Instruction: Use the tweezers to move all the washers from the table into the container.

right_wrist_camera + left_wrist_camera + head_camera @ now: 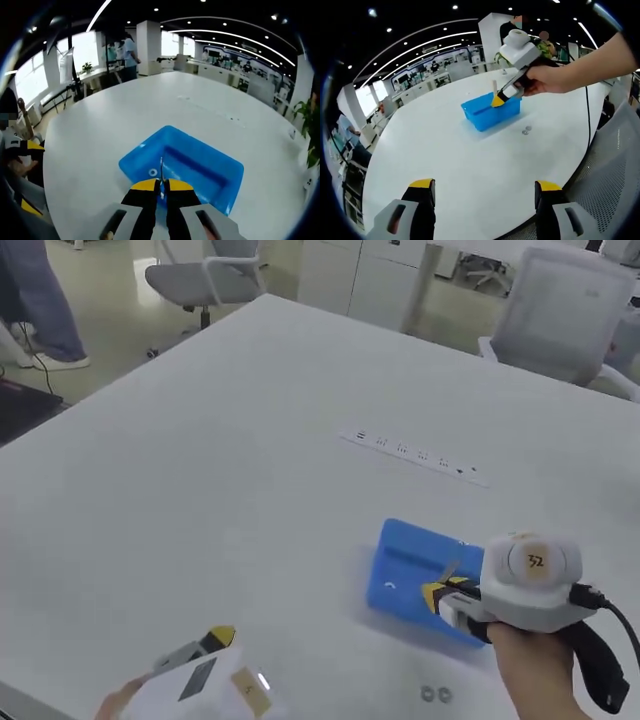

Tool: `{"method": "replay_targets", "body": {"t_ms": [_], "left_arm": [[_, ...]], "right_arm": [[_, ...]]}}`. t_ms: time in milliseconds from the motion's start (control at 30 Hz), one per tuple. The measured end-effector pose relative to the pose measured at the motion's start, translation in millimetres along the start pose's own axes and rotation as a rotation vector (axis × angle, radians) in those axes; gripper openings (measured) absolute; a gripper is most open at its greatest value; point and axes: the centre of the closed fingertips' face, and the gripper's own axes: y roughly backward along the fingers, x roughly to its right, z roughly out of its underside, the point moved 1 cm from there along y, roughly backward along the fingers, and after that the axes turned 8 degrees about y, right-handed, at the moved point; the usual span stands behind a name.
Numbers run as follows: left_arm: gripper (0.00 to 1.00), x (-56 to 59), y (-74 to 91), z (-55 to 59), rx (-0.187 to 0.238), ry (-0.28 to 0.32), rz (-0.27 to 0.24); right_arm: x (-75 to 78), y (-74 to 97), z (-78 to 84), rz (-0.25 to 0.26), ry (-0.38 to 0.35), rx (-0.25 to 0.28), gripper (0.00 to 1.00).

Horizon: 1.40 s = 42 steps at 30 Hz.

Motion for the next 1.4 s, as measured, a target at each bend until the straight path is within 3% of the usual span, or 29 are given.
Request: {"method": "replay_targets", "body": {"t_ms": [400, 500, 700, 1033, 1233, 1400], "left_arm": [[0.83, 0.6, 0.2, -0.7, 0.005, 0.000, 0.001], [0.83, 0.1, 0.3, -0.8, 0.007, -0.001, -0.002], [0.83, -1.0, 0.7, -1.6, 0.012, -0.001, -0.007], [0.82, 0.2, 0.6, -2.3, 0.016, -0.014, -0.003], [0.82, -0.3, 0.8, -3.3, 0.024, -0.011, -0.003], [0.82, 0.8, 0.9, -3.2, 0.023, -0.018, 0.001]], "right_arm": [[2.0, 1.8, 1.5, 0.005, -0.010, -0.012, 0.03], [3.2, 3.2, 2.3, 0.019, 0.015, -0.019, 0.03], [7.1, 21.2, -7.5, 0.019, -0.075, 0.062, 0.03], [15.4, 54.3, -25.2, 0.034, -0.080, 0.137, 0.03], [9.1, 72.4, -33.1, 0.031, -0.084, 0.179, 0.03], [1.9, 78.9, -29.5, 0.025, -0.071, 0.185, 0.03]]}}
